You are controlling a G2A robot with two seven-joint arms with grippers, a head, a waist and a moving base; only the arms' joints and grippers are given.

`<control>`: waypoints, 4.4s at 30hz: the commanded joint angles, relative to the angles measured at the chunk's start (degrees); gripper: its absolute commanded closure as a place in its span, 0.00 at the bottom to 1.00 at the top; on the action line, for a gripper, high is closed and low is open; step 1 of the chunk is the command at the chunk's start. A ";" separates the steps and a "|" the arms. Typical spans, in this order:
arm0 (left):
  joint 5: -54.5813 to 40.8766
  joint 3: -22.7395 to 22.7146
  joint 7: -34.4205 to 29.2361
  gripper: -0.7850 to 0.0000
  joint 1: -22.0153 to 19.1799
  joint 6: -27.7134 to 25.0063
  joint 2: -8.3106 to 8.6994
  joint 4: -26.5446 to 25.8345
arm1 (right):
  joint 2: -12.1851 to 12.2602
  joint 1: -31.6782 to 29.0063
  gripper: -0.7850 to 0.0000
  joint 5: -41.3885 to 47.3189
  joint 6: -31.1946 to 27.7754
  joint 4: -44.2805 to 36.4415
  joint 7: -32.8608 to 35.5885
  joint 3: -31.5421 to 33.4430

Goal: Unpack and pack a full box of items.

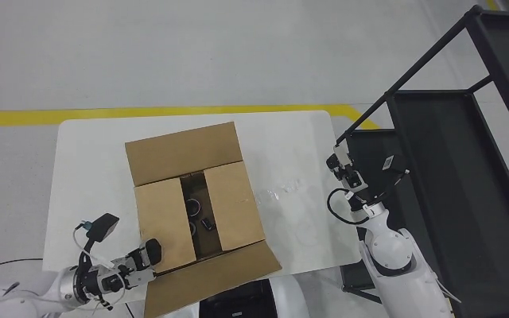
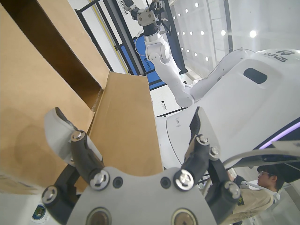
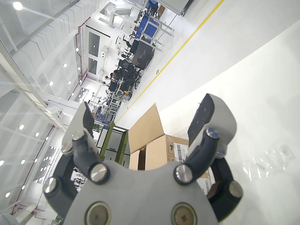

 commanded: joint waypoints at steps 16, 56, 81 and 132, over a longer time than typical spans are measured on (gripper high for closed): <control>-0.91 6.86 -5.27 0.00 -7.53 5.27 0.07 -2.96 | 0.00 0.00 0.00 0.00 0.00 0.00 0.00 0.00; -6.01 -3.42 0.78 0.00 16.98 -0.78 3.04 4.90 | 0.00 0.00 0.00 0.00 0.00 0.00 0.00 0.00; -17.84 6.65 -1.10 0.00 0.06 1.10 3.98 12.51 | 0.00 0.00 0.00 0.00 0.00 0.00 0.00 0.00; -25.53 -9.70 -0.38 0.00 6.41 0.37 4.96 15.26 | 0.00 0.00 0.00 0.00 0.00 0.00 0.00 0.00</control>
